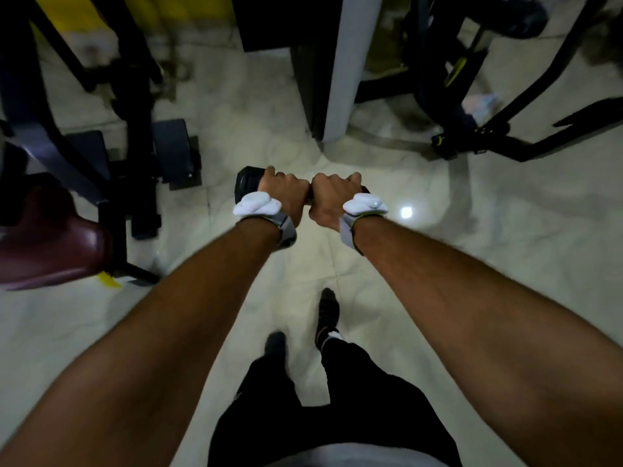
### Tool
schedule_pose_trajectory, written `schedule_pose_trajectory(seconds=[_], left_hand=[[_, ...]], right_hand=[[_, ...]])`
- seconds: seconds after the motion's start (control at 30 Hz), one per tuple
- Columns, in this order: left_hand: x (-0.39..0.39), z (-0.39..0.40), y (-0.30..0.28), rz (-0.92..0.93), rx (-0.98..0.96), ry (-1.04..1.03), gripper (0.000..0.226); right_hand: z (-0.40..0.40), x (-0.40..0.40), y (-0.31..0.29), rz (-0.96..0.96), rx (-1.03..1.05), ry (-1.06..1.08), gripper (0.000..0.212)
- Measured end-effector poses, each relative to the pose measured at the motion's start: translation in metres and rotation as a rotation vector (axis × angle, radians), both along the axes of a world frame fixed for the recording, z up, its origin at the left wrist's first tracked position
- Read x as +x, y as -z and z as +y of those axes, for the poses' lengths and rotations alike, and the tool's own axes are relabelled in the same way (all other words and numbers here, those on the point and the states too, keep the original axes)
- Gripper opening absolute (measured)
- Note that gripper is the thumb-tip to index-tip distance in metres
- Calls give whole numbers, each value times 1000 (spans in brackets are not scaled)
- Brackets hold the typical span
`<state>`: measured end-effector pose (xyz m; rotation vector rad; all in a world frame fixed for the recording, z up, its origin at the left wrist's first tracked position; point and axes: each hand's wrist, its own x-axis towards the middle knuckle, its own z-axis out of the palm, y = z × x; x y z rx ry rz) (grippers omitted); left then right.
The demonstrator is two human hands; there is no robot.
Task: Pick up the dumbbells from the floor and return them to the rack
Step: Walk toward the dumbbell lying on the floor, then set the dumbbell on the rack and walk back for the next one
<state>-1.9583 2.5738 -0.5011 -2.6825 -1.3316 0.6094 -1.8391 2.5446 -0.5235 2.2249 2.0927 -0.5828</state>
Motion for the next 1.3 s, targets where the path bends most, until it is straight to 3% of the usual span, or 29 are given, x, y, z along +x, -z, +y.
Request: schedule_pose_trajectory(seconds=[0.17, 0.4, 0.57, 0.9, 1.0, 1.3], left_hand=[[-4, -21, -33, -66, 24, -40, 21], [-40, -77, -98, -142, 281, 244, 20], [-38, -114, -140, -257, 347, 400, 20], [39, -182, -220, -359, 454, 651, 16], [68, -203, -238, -367, 463, 713, 18], [164, -314, -243, -384, 448, 898, 9]], right_hand=[[-18, -7, -44, -111, 41, -54, 19], [-99, -31, -113, -267, 263, 5, 12], [-155, -35, -164, -362, 310, 121, 15], [-250, 20, -240, -416, 378, 408, 8], [-278, 44, -253, -436, 400, 473, 15], [-414, 110, -259, -610, 381, 631, 11]])
